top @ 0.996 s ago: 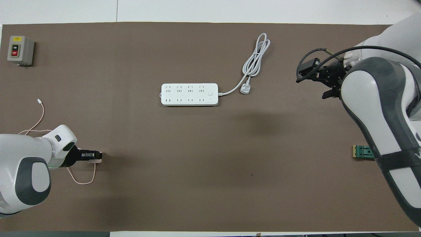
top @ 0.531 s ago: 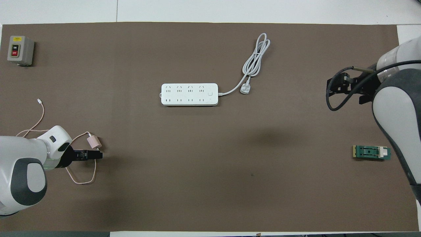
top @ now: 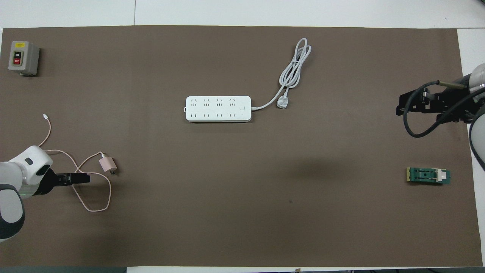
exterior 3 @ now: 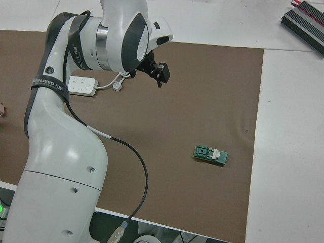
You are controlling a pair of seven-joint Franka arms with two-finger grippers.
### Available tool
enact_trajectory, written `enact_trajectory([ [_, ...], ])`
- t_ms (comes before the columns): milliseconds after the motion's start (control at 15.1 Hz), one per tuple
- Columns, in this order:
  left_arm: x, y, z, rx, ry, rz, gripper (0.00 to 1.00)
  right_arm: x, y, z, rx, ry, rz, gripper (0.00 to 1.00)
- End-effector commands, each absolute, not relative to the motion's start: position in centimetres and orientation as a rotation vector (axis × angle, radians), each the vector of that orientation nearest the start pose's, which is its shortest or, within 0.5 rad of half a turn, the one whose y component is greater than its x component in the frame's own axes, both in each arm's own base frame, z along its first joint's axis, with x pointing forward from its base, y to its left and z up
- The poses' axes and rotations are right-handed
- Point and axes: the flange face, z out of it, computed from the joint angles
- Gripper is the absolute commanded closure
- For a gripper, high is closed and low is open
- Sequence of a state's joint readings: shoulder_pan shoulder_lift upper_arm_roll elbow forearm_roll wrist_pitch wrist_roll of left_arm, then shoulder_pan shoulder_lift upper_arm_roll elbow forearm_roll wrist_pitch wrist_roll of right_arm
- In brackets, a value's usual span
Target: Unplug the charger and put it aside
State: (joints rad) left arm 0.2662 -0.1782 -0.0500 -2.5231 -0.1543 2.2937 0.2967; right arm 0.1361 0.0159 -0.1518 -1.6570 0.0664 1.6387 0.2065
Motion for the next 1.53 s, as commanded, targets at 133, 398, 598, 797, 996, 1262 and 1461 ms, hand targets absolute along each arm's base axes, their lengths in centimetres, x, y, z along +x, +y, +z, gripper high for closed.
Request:
enact_trajectory([
  [133, 46.8, 11.2, 43.7, -3.242, -0.039, 0.046, 0.0, 55.7, -2.7, 58.1, -3.102, 0.202, 0.183, 0.0],
  [398, 48.6, 10.2, 51.0, -3.202, -0.223, 0.057, 0.0, 55.7, -4.0, 58.0, -3.119, 0.229, 0.198, 0.0],
  [598, 48.8, 9.8, 54.9, -3.197, -0.297, 0.073, 0.0, 55.8, -4.2, 58.0, -3.161, 0.22, 0.182, 0.0],
  [797, 49.3, 9.3, 58.1, -3.178, -0.334, 0.046, 0.0, 55.9, -3.9, 58.6, -3.162, 0.192, 0.174, 0.0],
  [996, 50.8, 7.4, 59.8, -3.113, -0.296, 0.119, 0.0, 55.4, -4.1, 59.4, -3.144, 0.201, 0.179, 0.0],
  [1262, 53.3, 5.1, 62.2, -3.117, -0.215, 0.14, 0.0, 54.6, -4.5, 59.7, -3.14, 0.208, 0.196, 0.0],
  [1461, 54.2, 4.0, 62.4, -3.11, -0.175, 0.051, 0.0, 54.5, -4.6, 59.8, -3.141, 0.213, 0.184, 0.0],
])
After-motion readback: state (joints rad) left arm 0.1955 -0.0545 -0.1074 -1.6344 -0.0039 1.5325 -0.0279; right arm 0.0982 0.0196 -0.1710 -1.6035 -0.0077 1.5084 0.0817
